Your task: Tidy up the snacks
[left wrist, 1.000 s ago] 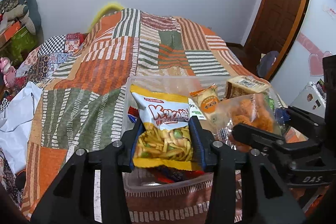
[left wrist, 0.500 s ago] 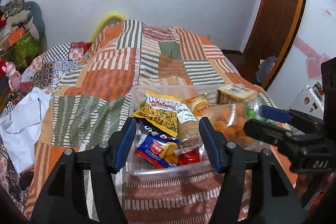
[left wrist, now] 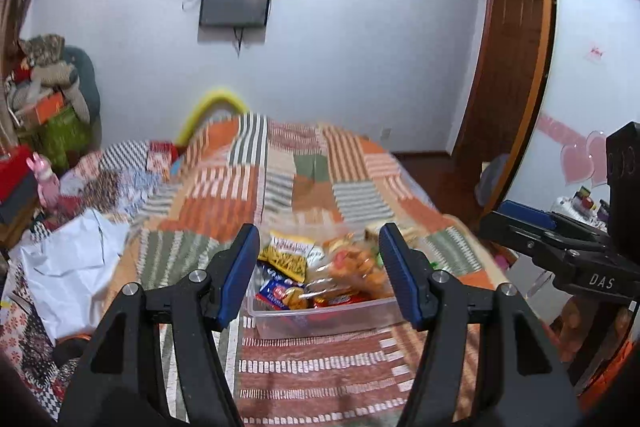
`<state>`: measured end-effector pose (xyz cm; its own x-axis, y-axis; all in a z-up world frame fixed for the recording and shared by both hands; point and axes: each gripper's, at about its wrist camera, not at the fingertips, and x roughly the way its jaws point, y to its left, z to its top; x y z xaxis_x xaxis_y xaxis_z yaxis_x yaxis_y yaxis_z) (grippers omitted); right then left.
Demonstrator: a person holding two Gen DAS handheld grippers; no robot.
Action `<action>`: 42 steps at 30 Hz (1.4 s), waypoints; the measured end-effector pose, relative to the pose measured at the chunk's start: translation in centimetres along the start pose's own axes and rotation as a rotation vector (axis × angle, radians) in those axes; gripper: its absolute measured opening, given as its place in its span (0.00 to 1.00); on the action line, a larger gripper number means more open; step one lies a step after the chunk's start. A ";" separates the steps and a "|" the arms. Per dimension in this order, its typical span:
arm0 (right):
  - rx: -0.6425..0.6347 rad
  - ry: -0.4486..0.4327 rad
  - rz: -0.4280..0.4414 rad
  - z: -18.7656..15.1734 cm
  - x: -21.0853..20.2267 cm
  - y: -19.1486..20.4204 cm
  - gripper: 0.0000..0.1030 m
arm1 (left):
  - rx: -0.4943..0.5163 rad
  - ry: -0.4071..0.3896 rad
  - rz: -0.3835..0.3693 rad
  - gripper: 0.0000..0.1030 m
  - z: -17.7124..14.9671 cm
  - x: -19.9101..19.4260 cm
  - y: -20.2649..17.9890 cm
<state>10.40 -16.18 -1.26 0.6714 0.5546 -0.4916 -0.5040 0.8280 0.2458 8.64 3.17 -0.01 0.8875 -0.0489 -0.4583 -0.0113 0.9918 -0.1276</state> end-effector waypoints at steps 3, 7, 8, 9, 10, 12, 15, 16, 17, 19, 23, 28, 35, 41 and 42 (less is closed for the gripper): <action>-0.017 -0.046 -0.005 0.3 -2.2 0.6 0.73 | 0.004 -0.051 -0.005 0.64 0.5 -2.4 -0.9; -0.041 -0.098 -0.016 0.3 -4.8 1.4 0.79 | 0.010 -0.112 -0.005 0.75 0.6 -5.2 -2.0; -0.045 -0.111 -0.021 0.3 -5.3 1.5 0.82 | 0.010 -0.120 -0.005 0.80 0.6 -5.6 -2.2; -0.048 -0.123 -0.026 0.3 -5.7 1.7 0.83 | 0.007 -0.129 -0.005 0.83 0.6 -6.1 -2.3; -0.051 -0.135 -0.030 0.3 -6.1 1.8 0.84 | 0.003 -0.140 -0.004 0.87 0.5 -6.5 -2.5; -0.053 -0.152 -0.034 0.3 -6.7 2.0 0.89 | 0.007 -0.160 0.005 0.90 0.4 -7.2 -2.8; -0.053 -0.176 -0.041 0.3 -7.2 2.0 0.97 | 0.017 -0.188 0.023 0.96 0.2 -8.1 -3.3; -0.054 -0.185 -0.047 0.3 -7.4 2.0 0.98 | 0.021 -0.193 0.026 0.97 0.1 -8.3 -3.4; -0.056 -0.190 -0.051 0.2 -7.5 2.1 0.98 | 0.029 -0.199 0.032 0.98 0.0 -8.5 -3.6; -0.060 -0.195 -0.055 0.2 -7.5 2.2 0.99 | 0.038 -0.205 0.036 0.98 0.0 -8.7 -3.7; -0.068 -0.200 -0.066 0.0 -7.5 2.4 1.00 | 0.051 -0.215 0.039 0.98 -0.3 -9.1 -4.1; -0.081 -0.208 -0.081 -0.4 -8.0 2.7 1.00 | 0.057 -0.225 0.040 0.99 -0.6 -9.4 -4.4; -0.089 -0.211 -0.093 -0.7 -8.6 2.9 1.00 | 0.053 -0.223 0.036 0.99 -0.8 -9.4 -4.5; -0.083 -0.207 -0.095 -0.9 -8.6 2.6 1.00 | 0.047 -0.218 0.037 0.99 -0.8 -9.2 -4.3; -0.082 -0.206 -0.095 -0.9 -8.6 2.6 1.00 | 0.047 -0.217 0.038 0.99 -0.8 -9.2 -4.3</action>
<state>2.86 -18.89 2.83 0.8107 0.4863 -0.3261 -0.4697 0.8726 0.1338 0.16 -0.77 4.02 0.9651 0.0101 -0.2615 -0.0296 0.9971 -0.0706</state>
